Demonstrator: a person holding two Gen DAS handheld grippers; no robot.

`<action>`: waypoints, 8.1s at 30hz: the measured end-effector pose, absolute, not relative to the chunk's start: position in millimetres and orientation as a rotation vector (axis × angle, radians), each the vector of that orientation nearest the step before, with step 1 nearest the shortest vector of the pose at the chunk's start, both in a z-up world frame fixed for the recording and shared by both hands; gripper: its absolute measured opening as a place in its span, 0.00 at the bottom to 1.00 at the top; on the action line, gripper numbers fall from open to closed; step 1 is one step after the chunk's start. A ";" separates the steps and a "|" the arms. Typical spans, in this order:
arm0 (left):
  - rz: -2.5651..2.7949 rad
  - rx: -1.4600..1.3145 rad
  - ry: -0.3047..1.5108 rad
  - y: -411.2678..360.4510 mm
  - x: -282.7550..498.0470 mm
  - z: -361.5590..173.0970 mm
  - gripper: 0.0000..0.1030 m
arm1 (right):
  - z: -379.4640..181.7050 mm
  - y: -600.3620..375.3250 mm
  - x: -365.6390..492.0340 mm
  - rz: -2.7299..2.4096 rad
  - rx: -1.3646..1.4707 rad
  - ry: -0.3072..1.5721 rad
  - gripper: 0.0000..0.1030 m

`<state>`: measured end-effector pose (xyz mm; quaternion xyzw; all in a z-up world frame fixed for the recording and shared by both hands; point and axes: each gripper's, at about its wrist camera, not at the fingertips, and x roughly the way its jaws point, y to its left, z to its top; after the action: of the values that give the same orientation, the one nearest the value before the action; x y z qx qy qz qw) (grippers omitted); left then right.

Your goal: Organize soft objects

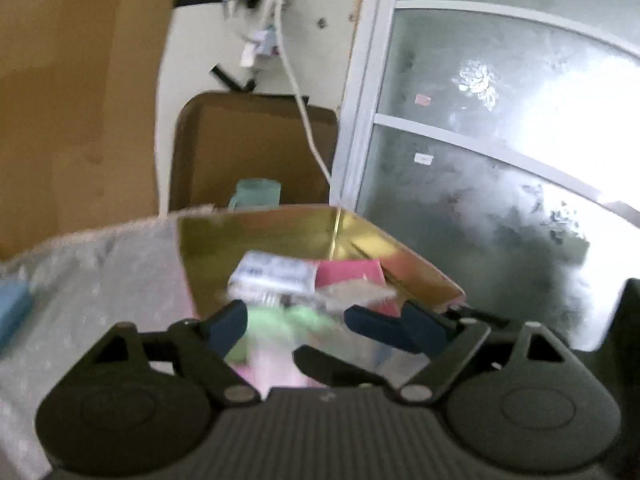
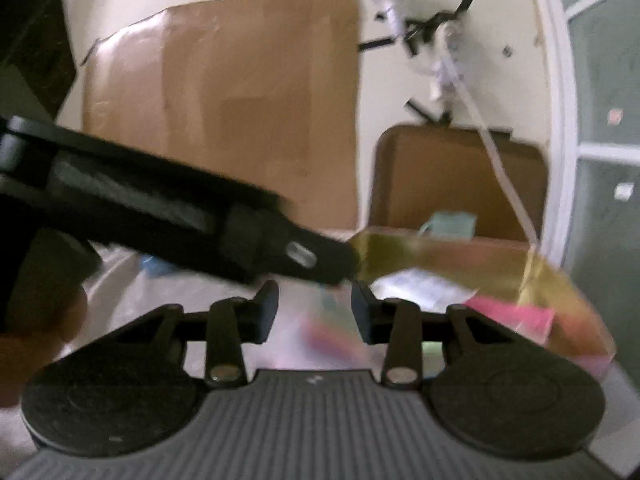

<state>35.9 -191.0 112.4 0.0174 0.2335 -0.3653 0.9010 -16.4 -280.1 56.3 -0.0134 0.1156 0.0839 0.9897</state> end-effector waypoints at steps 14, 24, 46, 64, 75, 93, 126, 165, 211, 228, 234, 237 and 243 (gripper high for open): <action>-0.714 -0.095 0.626 -154.8 62.7 92.6 0.90 | 31.7 -382.2 -26.7 0.132 0.191 0.313 0.54; -0.936 -0.022 0.920 -208.7 26.5 25.3 0.97 | -12.7 -356.6 -89.8 0.273 0.158 0.557 0.86; -0.954 0.026 0.664 -236.5 33.8 102.7 0.72 | 45.2 -351.9 -38.8 0.111 0.086 0.220 0.44; -0.750 -0.059 0.565 -171.3 82.7 98.7 0.91 | 45.6 -316.5 13.8 0.050 0.019 0.135 0.87; -0.052 -0.125 0.511 40.5 88.9 43.1 0.90 | 37.1 -178.4 76.6 0.468 -0.021 0.402 0.86; 0.144 -0.457 0.530 134.4 84.9 6.9 0.93 | -4.7 -5.2 264.4 0.229 0.017 0.774 0.84; -0.684 -0.040 0.717 -144.2 37.4 27.7 0.99 | -11.0 -347.4 -116.0 0.098 -0.051 0.531 0.71; -0.558 -0.078 0.695 -296.3 196.2 73.8 0.95 | 60.8 -462.4 81.1 -0.003 0.084 0.578 0.62; -0.237 0.116 0.591 -124.6 -95.2 70.5 1.00 | 76.5 -311.7 -157.2 -0.025 0.448 0.260 1.00; -0.189 0.196 0.694 -127.6 -80.2 17.6 1.00 | 39.1 -313.3 -138.0 -0.103 0.466 0.325 1.00; -0.187 0.205 0.710 -126.4 -75.3 9.8 1.00 | 31.9 -307.7 -132.1 -0.111 0.456 0.354 1.00; -0.187 0.217 0.725 -127.1 -73.6 6.4 1.00 | 30.2 -308.2 -129.5 -0.117 0.462 0.360 1.00; -0.188 0.225 0.740 -128.5 -73.1 4.3 1.00 | 26.6 -307.2 -126.8 -0.131 0.475 0.361 1.00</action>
<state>-73.1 -128.5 4.3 0.1095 0.3604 -0.0918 0.9218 -126.8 -307.2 26.6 0.2337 0.1779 -0.0644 0.9537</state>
